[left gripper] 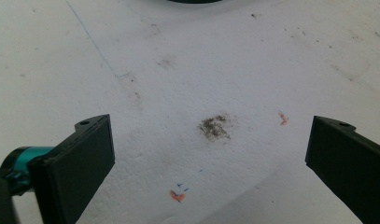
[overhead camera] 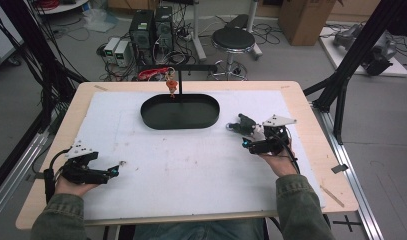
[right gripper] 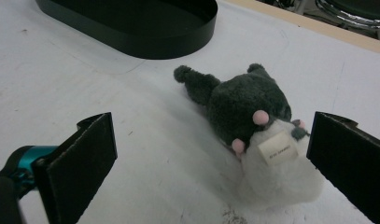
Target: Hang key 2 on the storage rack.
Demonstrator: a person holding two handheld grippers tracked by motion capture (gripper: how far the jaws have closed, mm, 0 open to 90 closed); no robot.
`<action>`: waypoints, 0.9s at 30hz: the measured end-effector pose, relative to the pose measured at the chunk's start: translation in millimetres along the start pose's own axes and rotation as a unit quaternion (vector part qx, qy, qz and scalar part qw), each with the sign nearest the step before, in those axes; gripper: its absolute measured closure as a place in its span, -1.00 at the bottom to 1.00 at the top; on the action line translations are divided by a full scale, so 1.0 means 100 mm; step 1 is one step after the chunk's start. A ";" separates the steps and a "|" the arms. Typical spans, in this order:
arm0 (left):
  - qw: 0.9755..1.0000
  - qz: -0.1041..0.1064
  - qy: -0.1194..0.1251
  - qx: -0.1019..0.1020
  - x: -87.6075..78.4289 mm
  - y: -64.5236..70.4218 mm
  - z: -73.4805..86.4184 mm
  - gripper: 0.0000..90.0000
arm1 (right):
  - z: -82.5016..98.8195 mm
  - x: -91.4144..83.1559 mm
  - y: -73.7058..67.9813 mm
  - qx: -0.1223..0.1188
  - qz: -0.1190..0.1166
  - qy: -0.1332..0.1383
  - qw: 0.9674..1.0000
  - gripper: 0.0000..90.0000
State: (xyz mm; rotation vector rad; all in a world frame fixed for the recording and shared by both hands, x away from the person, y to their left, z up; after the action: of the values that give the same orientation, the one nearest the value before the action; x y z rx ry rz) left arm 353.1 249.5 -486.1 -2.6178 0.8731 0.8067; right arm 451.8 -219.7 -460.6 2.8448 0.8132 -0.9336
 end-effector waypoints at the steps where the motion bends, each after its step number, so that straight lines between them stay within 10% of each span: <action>1: 1.000 0.000 0.000 -0.002 0.00 -0.01 0.00 -0.96 | -0.02 0.02 0.01 -0.002 0.000 -0.002 1.000 -0.99; 13: 1.000 0.012 -0.001 -0.006 0.04 -0.02 0.02 -0.96 | -0.11 0.26 0.22 0.011 0.012 -0.065 0.998 -0.99; 21: 1.000 0.015 -0.003 -0.005 0.05 -0.01 0.02 -0.96 | 0.08 0.48 0.42 0.042 0.010 -0.131 0.990 -0.98; 27: 1.000 0.016 -0.001 -0.007 0.04 0.00 0.02 -0.96 | 0.20 0.49 0.35 -0.009 0.027 -0.178 0.984 -0.24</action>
State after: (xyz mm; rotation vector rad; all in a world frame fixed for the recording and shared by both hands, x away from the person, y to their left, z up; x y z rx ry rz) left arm 354.9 248.7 -489.9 -2.6219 0.9130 0.8266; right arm 491.6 -230.9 -509.1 2.5547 0.6926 -1.3638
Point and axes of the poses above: each handheld gripper's, and its own axes: x roughly forward along the jaws, z roughly out of its underside, y roughly to its right, the point moved 10 cm from there along x, roughly forward along the jaws, and after that the axes turned 12 degrees about x, right-handed, at the moved point
